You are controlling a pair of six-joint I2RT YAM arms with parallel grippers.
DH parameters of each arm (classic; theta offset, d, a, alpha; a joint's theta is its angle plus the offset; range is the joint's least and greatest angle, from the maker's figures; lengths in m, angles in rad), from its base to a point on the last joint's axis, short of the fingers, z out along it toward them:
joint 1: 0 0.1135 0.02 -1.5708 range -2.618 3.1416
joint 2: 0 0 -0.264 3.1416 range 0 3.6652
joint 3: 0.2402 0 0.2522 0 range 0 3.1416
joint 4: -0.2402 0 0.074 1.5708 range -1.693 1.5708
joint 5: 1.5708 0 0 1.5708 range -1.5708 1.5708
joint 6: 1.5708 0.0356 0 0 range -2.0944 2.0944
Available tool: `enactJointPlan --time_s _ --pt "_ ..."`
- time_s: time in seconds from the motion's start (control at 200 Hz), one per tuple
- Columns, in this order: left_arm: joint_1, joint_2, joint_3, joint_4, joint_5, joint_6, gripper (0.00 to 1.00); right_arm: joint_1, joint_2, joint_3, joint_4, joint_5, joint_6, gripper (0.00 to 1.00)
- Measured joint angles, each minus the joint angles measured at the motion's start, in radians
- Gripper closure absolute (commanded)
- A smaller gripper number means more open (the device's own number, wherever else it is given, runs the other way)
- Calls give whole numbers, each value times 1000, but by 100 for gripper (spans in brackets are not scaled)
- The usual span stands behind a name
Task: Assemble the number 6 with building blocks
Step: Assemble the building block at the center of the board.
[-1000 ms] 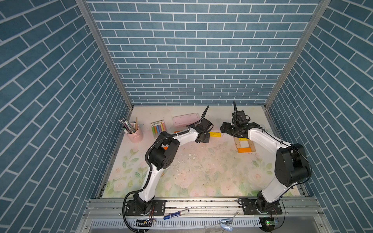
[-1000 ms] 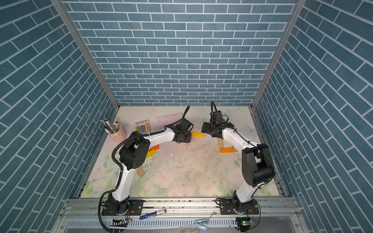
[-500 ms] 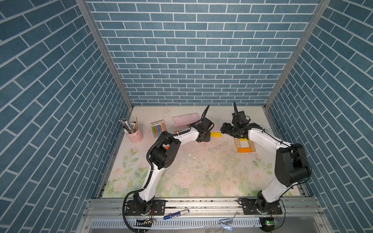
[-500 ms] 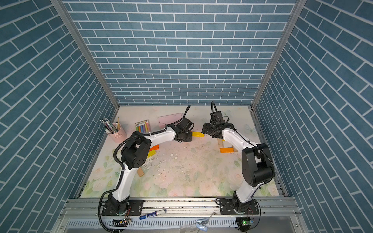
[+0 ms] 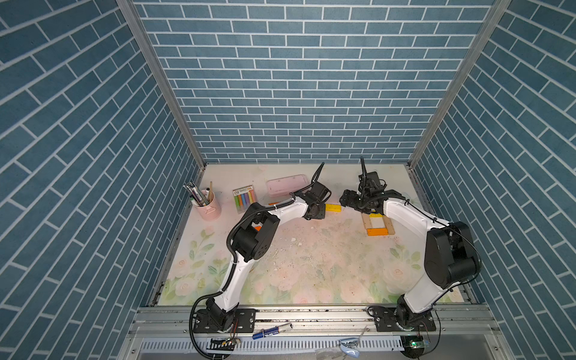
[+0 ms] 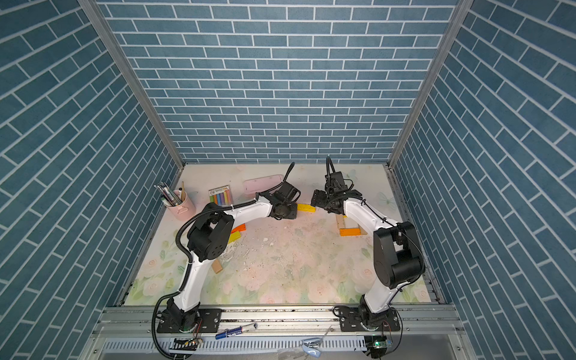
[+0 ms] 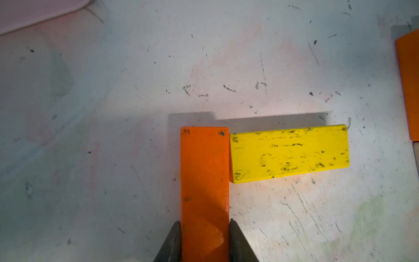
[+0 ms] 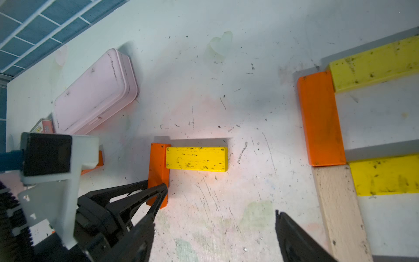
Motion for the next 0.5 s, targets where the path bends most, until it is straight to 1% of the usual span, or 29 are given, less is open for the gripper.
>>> enactJointPlan --time_s 0.34,0.5 --pt "-2 0 0 -5 0 -3 63 0 0 0 0 0 -14 15" --pt "-4 0 2 -8 1 -3 56 -1 0 0 0 0 -18 14"
